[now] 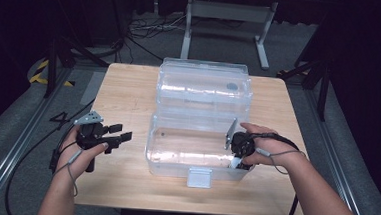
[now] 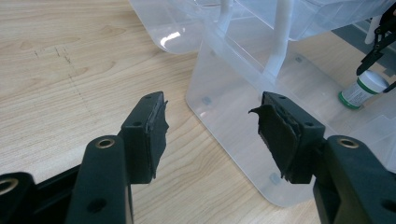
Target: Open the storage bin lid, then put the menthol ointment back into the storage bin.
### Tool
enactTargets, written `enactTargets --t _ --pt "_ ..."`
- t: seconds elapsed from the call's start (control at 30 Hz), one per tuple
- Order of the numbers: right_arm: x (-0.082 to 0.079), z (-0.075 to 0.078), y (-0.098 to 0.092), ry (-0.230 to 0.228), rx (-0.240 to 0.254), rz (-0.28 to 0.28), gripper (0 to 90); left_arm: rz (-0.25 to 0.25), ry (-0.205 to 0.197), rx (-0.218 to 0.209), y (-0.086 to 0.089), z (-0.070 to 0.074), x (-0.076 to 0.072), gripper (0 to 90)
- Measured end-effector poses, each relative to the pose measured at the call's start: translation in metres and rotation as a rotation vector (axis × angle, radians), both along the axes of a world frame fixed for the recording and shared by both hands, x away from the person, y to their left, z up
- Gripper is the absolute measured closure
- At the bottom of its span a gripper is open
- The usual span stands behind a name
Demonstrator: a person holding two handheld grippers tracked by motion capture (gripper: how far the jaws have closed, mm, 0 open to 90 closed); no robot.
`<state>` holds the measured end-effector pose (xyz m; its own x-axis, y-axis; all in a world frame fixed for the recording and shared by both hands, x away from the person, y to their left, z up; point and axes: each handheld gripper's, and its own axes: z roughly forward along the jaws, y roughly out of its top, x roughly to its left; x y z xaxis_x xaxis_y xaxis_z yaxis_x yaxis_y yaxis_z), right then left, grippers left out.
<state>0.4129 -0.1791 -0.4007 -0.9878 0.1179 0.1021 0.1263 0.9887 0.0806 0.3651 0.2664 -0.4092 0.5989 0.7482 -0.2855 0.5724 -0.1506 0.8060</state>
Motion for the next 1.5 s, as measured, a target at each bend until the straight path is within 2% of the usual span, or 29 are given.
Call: enactTargets --t 0.13,0.43,0.63,0.77,0.9,0.97,1.0,1.27,1.5 --pt "0.0 0.001 -0.001 -0.001 0.011 0.005 48.6 -0.001 0.001 -0.001 0.0 0.0 0.0 42.6" --pt "-0.004 0.015 -0.009 -0.016 0.09 -0.033 47.3 -0.004 -0.003 0.0 -0.001 0.001 0.0 42.6" --pt "-0.004 0.026 -0.015 -0.022 0.164 -0.054 49.0 -0.008 -0.008 -0.003 -0.002 0.003 -0.001 42.7" --pt "-0.003 0.033 -0.02 -0.041 0.212 -0.071 49.9 -0.007 -0.008 -0.003 -0.002 0.003 -0.001 42.7" --pt "-0.004 0.041 -0.023 -0.05 0.262 -0.099 50.8 -0.007 -0.007 0.0 -0.002 0.002 -0.001 42.7" --pt "-0.004 0.042 -0.024 -0.053 0.271 -0.107 50.9 -0.005 -0.008 -0.001 -0.002 0.002 -0.001 42.7" --pt "-0.005 0.047 -0.025 -0.063 0.294 -0.129 51.1 -0.005 -0.008 0.0 -0.002 0.003 0.0 42.7" --pt "-0.007 0.061 -0.024 -0.088 0.371 -0.125 51.1 -0.009 -0.006 0.001 -0.003 0.001 0.0 42.7" --pt "-0.004 0.076 -0.022 -0.123 0.412 -0.137 51.5 -0.007 -0.005 0.0 -0.002 0.001 0.0 42.7"
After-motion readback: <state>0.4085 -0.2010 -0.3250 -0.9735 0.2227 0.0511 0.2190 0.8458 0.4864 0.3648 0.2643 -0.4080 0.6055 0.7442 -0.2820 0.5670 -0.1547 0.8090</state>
